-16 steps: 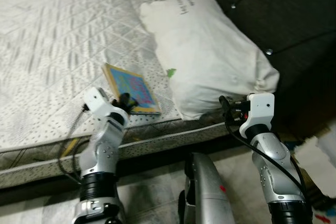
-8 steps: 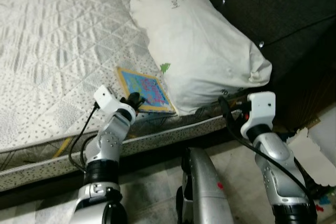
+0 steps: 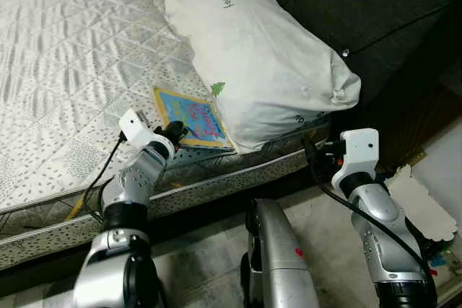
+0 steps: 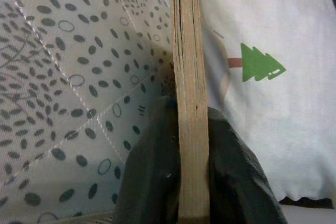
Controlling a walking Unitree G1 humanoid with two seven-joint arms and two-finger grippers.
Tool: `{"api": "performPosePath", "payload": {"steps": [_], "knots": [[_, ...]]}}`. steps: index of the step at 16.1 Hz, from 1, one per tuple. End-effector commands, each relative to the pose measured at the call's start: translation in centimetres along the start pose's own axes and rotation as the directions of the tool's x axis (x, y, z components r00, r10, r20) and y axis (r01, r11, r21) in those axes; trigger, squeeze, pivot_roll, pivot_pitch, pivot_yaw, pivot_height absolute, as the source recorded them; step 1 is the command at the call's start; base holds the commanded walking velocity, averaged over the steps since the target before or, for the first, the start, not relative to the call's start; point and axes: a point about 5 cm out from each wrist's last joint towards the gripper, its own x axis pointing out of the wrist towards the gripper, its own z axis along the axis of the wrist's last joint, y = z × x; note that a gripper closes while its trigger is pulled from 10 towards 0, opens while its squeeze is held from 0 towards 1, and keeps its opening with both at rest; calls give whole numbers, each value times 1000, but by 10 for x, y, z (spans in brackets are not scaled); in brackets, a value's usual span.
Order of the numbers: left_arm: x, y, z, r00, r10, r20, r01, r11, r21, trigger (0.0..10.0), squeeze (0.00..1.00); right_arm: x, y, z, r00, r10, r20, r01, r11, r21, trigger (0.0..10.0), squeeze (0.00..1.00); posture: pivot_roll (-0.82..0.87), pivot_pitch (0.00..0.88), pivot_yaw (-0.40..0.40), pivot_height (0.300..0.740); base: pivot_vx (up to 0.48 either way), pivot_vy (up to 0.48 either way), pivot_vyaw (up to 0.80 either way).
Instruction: Clean up the room
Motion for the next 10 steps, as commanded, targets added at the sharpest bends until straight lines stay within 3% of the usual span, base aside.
{"api": "performPosePath", "payload": {"steps": [1,3,8,10], "knots": [[4,4,-10,998,39,-56,-36,998,57,10000,82,1,0,8,1000,-3,25,4,1000,-10,10000,0,-234,102,-108,495,0,0,0],[7,4,-8,997,41,-60,-36,996,84,10000,1000,2,0,8,1000,-5,27,5,1000,-9,10000,0,-236,100,-106,495,0,0,0],[8,10,-2,997,61,-52,-54,990,131,10000,1000,4,1,9,999,-7,31,7,1000,-5,10000,0,-233,97,-104,495,0,0,0],[8,19,3,995,94,-41,-85,979,184,10000,1000,7,4,11,999,-3,36,3,1000,0,10000,0,-222,93,-105,495,0,0,0]]}}
